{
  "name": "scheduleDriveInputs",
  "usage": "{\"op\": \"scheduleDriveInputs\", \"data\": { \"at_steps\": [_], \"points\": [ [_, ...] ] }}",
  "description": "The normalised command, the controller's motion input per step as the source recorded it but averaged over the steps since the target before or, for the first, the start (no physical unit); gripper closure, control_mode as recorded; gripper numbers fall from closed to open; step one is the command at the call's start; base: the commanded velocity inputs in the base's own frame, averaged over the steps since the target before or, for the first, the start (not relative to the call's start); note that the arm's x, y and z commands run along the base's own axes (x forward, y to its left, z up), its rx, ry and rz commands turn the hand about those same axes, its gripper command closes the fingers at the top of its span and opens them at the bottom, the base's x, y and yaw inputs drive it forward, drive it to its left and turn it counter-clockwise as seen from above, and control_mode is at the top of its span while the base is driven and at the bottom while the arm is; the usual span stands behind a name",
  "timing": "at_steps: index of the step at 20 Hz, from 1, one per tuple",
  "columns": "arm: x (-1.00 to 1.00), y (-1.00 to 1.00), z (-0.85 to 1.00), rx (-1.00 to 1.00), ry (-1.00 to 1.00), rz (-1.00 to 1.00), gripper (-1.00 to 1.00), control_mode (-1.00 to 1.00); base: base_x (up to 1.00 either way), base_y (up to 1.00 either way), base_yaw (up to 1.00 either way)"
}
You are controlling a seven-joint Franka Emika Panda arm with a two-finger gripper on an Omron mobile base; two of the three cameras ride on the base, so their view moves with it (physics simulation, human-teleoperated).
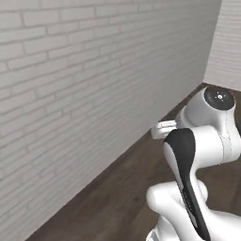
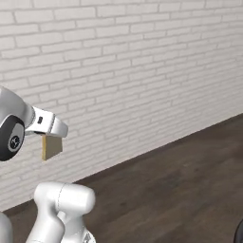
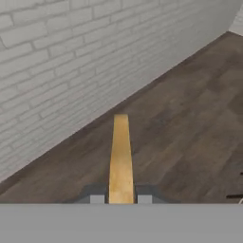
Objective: Start the toaster. Once the lever pops up, take the bread to the plate on the dining counter.
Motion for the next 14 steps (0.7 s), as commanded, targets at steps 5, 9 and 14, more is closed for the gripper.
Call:
{"op": "scheduleDriveInputs", "data": {
  "at_steps": [5,9,14],
  "points": [
    [0.0,0.0,0.0,0.0,0.0,0.0,1.0,1.0,0.76,0.1,-0.63],
    [0.0,0.0,0.0,0.0,0.0,0.0,1.0,1.0,0.47,0.13,-0.74],
    [0.0,0.0,0.0,0.0,0.0,0.0,1.0,1.0,0.46,0.21,-0.74]
  ]
}}
